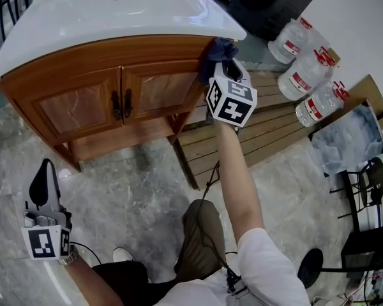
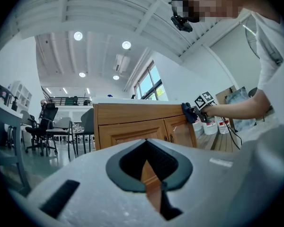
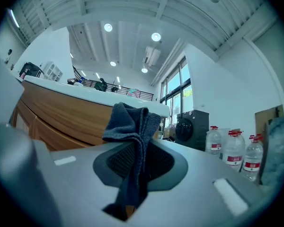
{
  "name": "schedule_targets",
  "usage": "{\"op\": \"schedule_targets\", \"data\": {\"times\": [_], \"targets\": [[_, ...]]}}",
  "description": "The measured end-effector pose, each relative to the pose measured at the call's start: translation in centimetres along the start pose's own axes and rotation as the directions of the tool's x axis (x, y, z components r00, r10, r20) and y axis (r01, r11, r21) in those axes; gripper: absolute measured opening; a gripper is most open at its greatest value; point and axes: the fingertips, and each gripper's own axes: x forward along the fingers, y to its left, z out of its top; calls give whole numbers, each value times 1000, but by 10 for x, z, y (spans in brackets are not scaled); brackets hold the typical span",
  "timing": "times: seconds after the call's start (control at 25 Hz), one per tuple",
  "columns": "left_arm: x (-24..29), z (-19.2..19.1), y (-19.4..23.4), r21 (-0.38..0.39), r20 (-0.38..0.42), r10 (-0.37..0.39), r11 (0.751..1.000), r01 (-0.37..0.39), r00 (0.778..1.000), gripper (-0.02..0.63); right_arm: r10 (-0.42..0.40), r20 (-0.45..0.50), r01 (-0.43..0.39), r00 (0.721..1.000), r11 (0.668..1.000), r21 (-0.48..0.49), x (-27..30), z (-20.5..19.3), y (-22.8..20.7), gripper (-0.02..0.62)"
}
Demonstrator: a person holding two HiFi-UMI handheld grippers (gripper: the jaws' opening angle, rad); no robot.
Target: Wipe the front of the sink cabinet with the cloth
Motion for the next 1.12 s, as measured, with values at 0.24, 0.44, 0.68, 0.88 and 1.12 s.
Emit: {"op": "schedule_targets", "data": {"times": [0.24,0.44,0.68,0.88,1.12], "targets": [[-10,2,12,-41,29,34,999,-33,999,2,-63,-8,63,998,998,0,5,-3,-21,57],[-9,9,7,-39,54,19,999,-17,998,2,-59,-17,58,998,998,-5,3,-4,-21,57],[-13,13,8,-32,64,35,999,-33,997,2,-40,6,40,999,999,26,-3,-1,-12,55],[-14,14,8,-21,70,32,999,-31,997,2,56,88,-68,995,987,144,-38,11,25,55],[-30,15,25,-42,75,94,995,-91,993,2,283,198,-329,939,904,271,-77,23,132,58]]}}
